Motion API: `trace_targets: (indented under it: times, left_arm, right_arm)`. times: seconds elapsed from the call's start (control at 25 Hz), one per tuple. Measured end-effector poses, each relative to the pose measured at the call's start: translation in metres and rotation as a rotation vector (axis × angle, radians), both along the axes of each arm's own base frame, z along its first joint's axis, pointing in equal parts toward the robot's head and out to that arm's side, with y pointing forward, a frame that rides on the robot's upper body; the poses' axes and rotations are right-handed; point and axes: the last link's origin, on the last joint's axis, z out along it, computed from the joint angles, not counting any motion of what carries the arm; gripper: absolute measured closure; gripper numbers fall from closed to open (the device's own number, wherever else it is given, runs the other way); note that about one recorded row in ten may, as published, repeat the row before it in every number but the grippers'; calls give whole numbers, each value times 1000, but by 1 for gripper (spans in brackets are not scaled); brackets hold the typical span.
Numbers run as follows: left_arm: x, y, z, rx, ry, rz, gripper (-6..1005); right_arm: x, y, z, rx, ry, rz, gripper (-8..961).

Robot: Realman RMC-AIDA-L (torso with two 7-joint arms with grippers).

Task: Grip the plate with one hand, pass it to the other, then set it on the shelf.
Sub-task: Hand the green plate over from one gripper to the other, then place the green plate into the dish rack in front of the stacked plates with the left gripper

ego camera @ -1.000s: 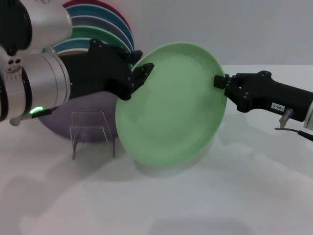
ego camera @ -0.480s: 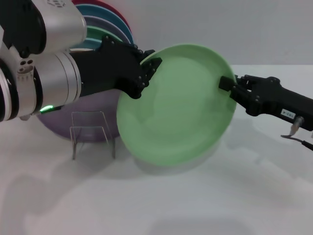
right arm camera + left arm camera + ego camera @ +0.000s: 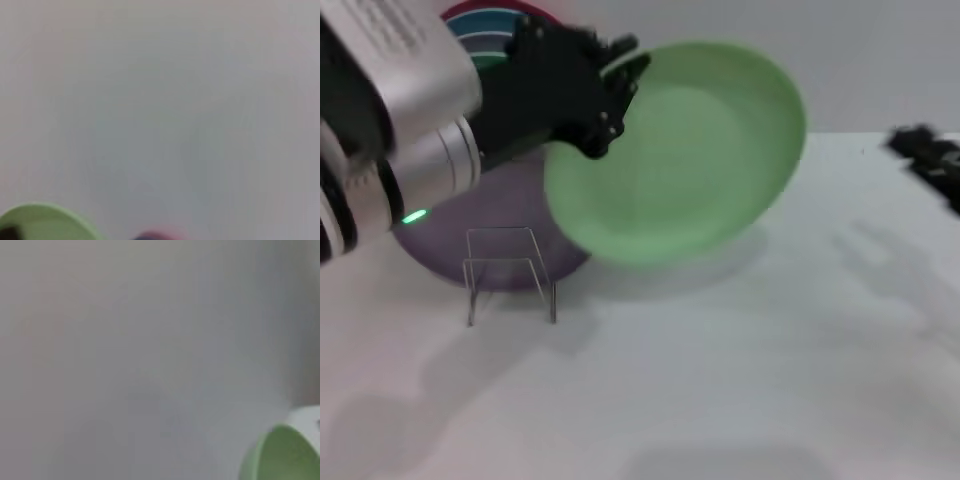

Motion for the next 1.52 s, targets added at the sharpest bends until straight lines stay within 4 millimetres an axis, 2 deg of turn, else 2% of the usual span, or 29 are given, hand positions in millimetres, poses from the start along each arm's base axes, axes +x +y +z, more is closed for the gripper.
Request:
trace_targets:
  times: [0.12, 0.4, 0.52, 0.64, 0.72, 0.84, 0.88, 0.96, 1.12, 1.36, 1.52]
  left_arm:
    - [5, -5, -9, 196, 60, -102, 914]
    - [18, -10, -46, 641, 265, -263, 917]
    - [15, -25, -53, 775, 216, -402, 919]
    - [4, -41, -42, 791, 11, -541, 921]
    - [-14, -48, -32, 689, -188, -588, 922]
    - [-49, -40, -15, 516, -369, -513, 923]
    - [-59, -37, -12, 483, -387, -486, 923]
    - [-90, -29, 0, 400, -439, -434, 923]
    - [-141, -22, 18, 388, -454, -477, 924]
    - [-179, -24, 24, 379, -357, -461, 925]
    - [-182, -25, 23, 375, -324, -468, 925]
  right_arm:
    - [18, -9, 12, 60, 67, -54, 324]
    - [26, -13, 16, 81, 80, -82, 211]
    - [27, -11, 15, 79, 79, -91, 163]
    - [27, -11, 15, 79, 77, -95, 163]
    - [27, -10, 15, 79, 77, -94, 163]
    - [27, -10, 15, 81, 75, -94, 163]
    - [27, -10, 15, 83, 71, -93, 163]
    - [28, -11, 15, 92, 55, -94, 163]
    - [29, -13, 12, 105, 23, -85, 163]
    - [28, -13, 10, 103, 22, -76, 163]
    - [28, -12, 10, 101, 21, -72, 163]
